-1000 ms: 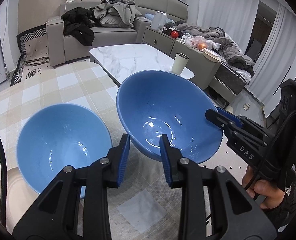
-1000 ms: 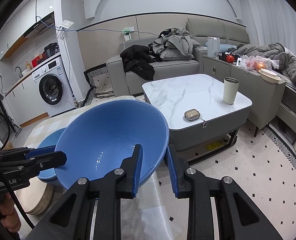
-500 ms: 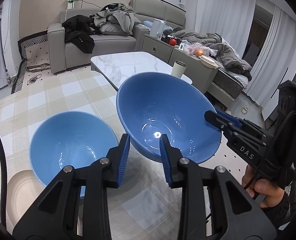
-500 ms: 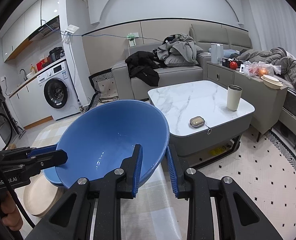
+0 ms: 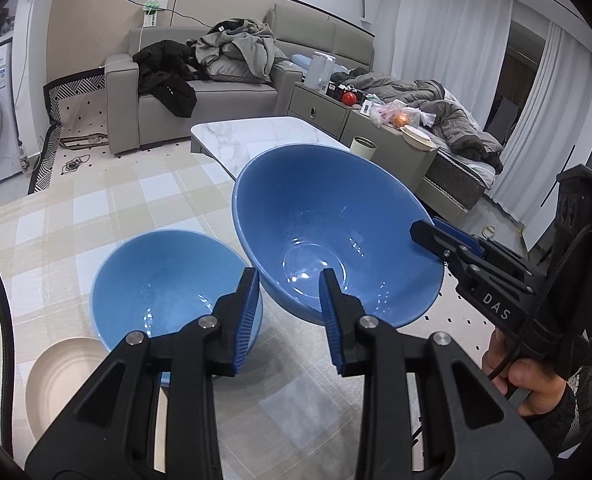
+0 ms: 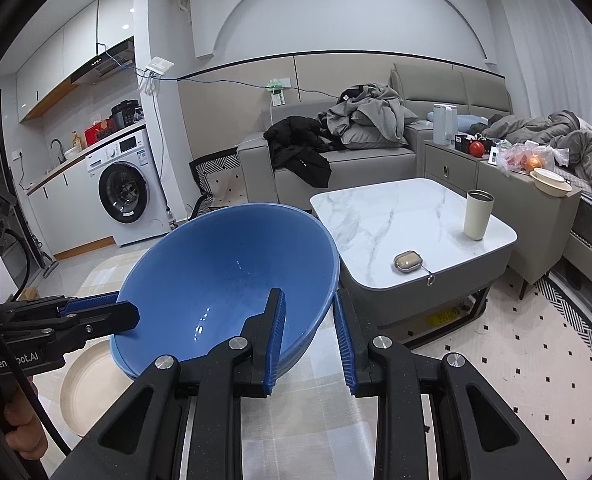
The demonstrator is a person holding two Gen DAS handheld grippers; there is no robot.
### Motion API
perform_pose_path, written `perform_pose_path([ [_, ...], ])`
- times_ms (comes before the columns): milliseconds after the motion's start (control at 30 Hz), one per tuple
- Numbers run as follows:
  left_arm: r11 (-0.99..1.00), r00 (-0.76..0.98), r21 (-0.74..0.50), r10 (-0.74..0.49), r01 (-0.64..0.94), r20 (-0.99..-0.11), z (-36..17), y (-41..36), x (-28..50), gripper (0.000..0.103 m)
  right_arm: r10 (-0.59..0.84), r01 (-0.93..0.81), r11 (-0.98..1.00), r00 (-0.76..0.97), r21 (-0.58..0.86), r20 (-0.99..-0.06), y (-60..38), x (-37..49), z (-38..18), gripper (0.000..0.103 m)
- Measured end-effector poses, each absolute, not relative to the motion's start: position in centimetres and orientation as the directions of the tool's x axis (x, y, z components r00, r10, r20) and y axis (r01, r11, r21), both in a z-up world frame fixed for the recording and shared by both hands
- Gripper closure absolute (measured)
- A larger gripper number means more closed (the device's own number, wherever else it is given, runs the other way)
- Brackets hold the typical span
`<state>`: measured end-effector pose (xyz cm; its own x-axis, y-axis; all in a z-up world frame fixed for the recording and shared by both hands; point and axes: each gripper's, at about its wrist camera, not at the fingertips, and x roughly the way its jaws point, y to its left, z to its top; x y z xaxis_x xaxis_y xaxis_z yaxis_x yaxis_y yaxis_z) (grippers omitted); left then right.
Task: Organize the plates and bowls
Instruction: 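Lift the nested bowls with both grippers and carry them over the third blue bowl, then lower the nested bowls into the third blue bowl with both grippers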
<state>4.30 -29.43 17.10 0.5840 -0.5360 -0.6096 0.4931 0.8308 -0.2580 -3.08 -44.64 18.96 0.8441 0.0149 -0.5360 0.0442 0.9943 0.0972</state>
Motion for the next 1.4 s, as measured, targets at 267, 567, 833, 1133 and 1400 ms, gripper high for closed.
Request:
perform_pose_path([
  [267, 0.842, 0.605, -0.248, -0.521, 0.479, -0.602, 18.5, -27.3, 2.9, 0.076, 0.043, 0.014, 0.995, 0.851, 0.104, -0.523, -43.0, -2.8, 19.4, 0.077],
  [567, 0.858, 0.629, -0.23, -0.496, 0.459, -0.599, 19.9, -25.4, 2.1, 0.076, 0.08, -0.017, 0.992, 0.852, 0.124, -0.518, -41.3, -1.9, 19.5, 0.077],
  [833, 0.874, 0.639, -0.23, -0.473, 0.428, -0.607, 20.1, -23.8, 2.1, 0.076, 0.114, -0.05, 0.989, 0.852, 0.138, -0.51, -40.1, -0.8, 19.2, 0.077],
  [1133, 0.893, 0.653, -0.22, -0.439, 0.393, -0.617, 19.9, -22.3, 2.1, 0.076, 0.153, -0.089, 0.985, 0.843, 0.148, -0.515, -38.6, 0.4, 18.6, 0.077],
  [1400, 0.905, 0.655, -0.212, -0.414, 0.368, -0.632, 19.1, -21.4, 2.4, 0.076, 0.179, -0.113, 0.981, 0.828, 0.155, -0.532, -37.5, 1.5, 17.6, 0.077],
])
